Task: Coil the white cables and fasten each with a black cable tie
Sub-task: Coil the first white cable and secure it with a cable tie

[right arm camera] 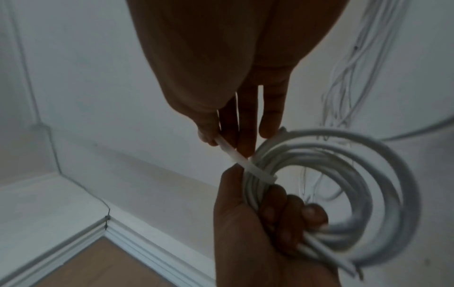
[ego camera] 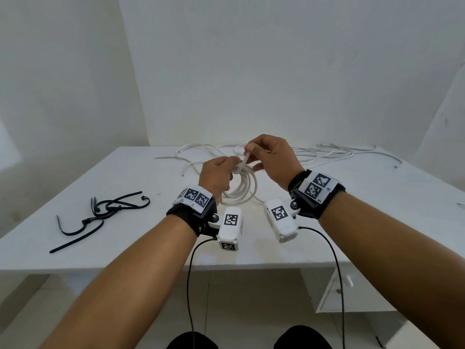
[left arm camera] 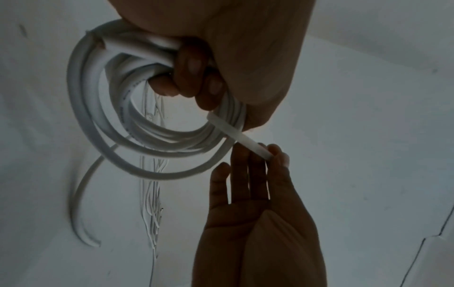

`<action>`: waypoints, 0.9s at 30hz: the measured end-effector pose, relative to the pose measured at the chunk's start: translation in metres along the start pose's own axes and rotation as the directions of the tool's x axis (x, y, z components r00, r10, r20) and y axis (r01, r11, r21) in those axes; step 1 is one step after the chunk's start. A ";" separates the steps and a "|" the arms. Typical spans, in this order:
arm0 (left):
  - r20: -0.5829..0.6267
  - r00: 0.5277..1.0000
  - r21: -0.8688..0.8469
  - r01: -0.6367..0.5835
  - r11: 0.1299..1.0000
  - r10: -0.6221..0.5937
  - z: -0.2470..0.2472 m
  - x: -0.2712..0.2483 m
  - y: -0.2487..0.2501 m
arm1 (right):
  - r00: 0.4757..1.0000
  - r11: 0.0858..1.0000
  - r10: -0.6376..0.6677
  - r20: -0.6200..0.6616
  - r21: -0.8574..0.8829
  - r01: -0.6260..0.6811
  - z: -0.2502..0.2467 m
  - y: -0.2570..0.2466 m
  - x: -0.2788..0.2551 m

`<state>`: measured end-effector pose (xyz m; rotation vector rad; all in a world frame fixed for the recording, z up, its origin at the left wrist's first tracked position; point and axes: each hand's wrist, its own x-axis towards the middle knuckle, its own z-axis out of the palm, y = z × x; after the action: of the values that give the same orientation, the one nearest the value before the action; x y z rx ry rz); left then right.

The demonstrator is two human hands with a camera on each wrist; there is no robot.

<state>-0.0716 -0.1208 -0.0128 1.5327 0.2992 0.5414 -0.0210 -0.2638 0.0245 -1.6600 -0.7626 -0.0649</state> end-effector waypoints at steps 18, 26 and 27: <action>-0.044 0.998 0.038 -0.037 0.999 0.038 0.000 -0.002 -0.003 | 0.994 0.931 -0.099 -0.055 -0.358 0.073 0.016 0.004 -0.015; 0.058 0.983 0.156 -0.179 0.971 0.172 -0.007 -0.003 0.001 | 0.989 0.936 -0.106 -0.104 -0.347 0.064 0.014 0.002 -0.011; 0.073 0.978 0.182 -0.204 0.962 0.193 -0.007 -0.002 0.000 | 0.989 0.934 -0.102 -0.103 -0.352 0.060 0.013 0.002 -0.010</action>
<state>-0.0771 -0.1154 -0.0132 1.7707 0.1579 0.6418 -0.0328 -0.2564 0.0148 -1.9394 -0.7589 -0.3749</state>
